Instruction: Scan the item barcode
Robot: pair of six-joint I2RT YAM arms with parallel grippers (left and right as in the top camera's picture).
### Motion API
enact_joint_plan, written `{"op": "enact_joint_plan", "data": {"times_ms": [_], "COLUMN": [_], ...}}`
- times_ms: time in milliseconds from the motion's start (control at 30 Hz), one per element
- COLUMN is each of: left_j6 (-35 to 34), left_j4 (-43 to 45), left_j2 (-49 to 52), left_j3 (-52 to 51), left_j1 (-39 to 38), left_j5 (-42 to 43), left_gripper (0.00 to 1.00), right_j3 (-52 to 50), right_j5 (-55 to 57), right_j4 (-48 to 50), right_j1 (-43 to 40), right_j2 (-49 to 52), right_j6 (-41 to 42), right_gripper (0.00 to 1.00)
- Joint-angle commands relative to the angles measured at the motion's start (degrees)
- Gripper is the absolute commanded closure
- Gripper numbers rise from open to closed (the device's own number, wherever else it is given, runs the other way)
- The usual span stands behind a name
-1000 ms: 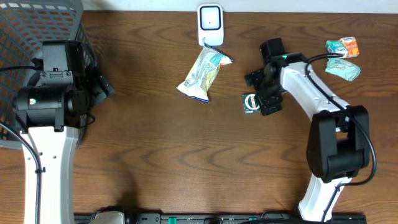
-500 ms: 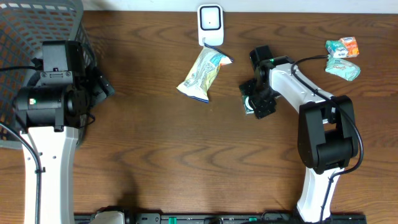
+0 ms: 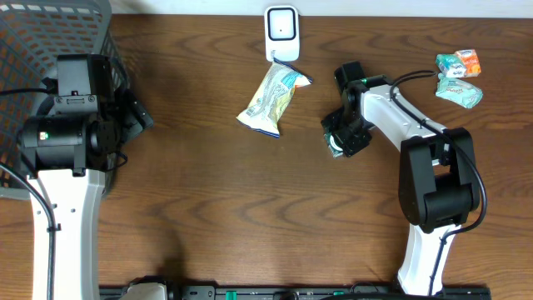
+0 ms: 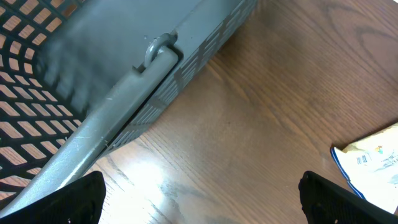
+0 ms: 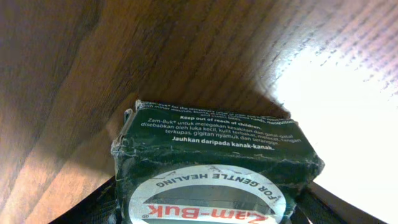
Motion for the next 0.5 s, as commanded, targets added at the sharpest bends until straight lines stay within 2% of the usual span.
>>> {"op": "enact_joint_plan", "data": {"times_ms": [0, 67, 267, 333, 467], "left_j6": [-0.92, -0.92, -0.92, -0.92, -0.92], "left_j4": [-0.15, -0.15, -0.15, -0.15, -0.15], "left_j2": [0.22, 0.22, 0.22, 0.22, 0.22], "left_j3": [-0.17, -0.20, -0.20, -0.17, -0.17], "left_j1": [0.46, 0.46, 0.46, 0.46, 0.46], "left_j5": [-0.72, -0.72, -0.72, -0.72, -0.72], "left_gripper": [0.02, 0.02, 0.02, 0.02, 0.02], "right_j3": [-0.39, -0.39, -0.39, -0.39, -0.39], "right_j5": [1.81, 1.79, 0.26, -4.79, -15.47], "right_j4": [0.52, 0.52, 1.18, 3.58, 6.05], "right_j1": [0.02, 0.02, 0.02, 0.02, -0.26], "right_j2": [-1.01, -2.14, -4.39, -5.84, -8.33], "right_j6": [-6.88, -8.66, -11.76, -16.81, -19.69], "right_gripper": [0.34, 0.39, 0.37, 0.39, 0.42]}}
